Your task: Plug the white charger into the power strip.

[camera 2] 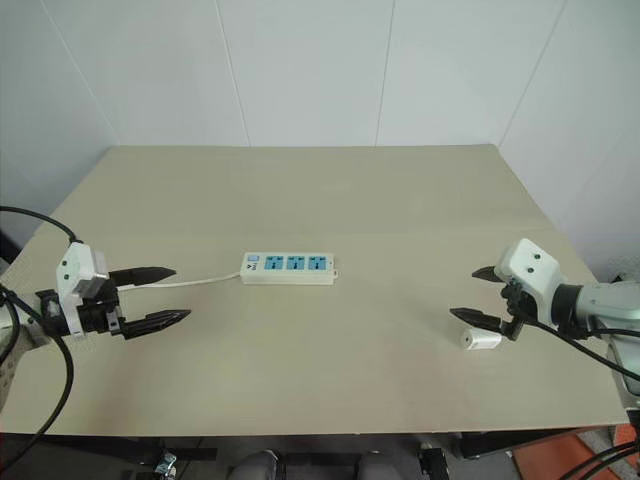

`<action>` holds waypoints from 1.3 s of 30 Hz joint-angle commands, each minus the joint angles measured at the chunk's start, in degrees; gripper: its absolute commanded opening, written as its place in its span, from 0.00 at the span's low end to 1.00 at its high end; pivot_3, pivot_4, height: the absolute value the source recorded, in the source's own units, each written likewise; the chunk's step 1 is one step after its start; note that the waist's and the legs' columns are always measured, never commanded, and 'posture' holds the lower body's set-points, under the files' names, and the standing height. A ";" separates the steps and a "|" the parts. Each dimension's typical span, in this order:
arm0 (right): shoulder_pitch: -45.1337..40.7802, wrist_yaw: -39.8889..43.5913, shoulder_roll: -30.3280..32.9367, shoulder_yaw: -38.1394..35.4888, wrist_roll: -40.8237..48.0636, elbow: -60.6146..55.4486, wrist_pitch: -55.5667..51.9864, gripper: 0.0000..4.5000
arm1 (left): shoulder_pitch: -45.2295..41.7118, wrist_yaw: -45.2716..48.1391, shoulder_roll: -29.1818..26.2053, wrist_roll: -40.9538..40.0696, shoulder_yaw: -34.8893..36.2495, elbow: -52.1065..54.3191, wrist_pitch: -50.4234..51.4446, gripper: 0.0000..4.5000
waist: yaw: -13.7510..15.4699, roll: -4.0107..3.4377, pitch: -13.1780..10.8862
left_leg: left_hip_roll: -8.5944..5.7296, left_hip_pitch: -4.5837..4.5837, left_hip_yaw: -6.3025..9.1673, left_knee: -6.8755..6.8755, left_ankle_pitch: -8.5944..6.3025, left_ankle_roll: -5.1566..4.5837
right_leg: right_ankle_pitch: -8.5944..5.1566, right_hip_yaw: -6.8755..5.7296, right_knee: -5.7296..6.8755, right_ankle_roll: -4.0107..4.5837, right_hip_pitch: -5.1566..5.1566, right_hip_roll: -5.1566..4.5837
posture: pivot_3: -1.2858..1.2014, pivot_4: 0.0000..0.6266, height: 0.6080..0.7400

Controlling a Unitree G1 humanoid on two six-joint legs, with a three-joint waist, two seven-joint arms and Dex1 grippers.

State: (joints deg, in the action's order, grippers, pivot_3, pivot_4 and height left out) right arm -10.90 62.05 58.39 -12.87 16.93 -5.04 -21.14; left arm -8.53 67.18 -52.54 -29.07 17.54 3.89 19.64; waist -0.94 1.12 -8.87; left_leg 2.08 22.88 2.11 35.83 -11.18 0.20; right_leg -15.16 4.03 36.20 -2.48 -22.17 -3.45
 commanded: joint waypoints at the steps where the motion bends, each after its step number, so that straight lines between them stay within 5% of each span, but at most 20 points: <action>1: -0.62 -1.35 -0.37 -2.16 0.63 -1.04 1.32 1.00 | -1.50 0.60 -0.97 0.54 0.39 -0.38 -1.80 1.00 | -0.02 0.00 0.00 | 0.00 0.00 0.00 0.00 0.00 0.00 | 0.00 0.01 0.00 0.00 0.00 0.00 | 0.52 0.24 1.00; 39: -2.17 -3.11 -2.02 -2.06 1.23 -1.43 2.10 1.00 | -6.50 1.97 0.13 2.83 -3.17 -6.56 -5.94 1.00 | -0.02 0.00 0.00 | 0.00 0.00 -0.02 0.02 0.00 0.00 | 0.02 0.02 0.03 -0.02 0.00 0.01 | 0.52 0.24 1.00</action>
State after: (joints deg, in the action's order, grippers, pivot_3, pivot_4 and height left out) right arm -12.20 58.93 55.84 -12.93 17.07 -5.06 -20.16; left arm -13.72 69.25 -52.36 -26.78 14.33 -2.36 14.99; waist -0.96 1.12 -8.87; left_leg 2.08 22.89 2.09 35.85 -11.18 0.20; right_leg -15.14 4.05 36.24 -2.49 -22.16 -3.44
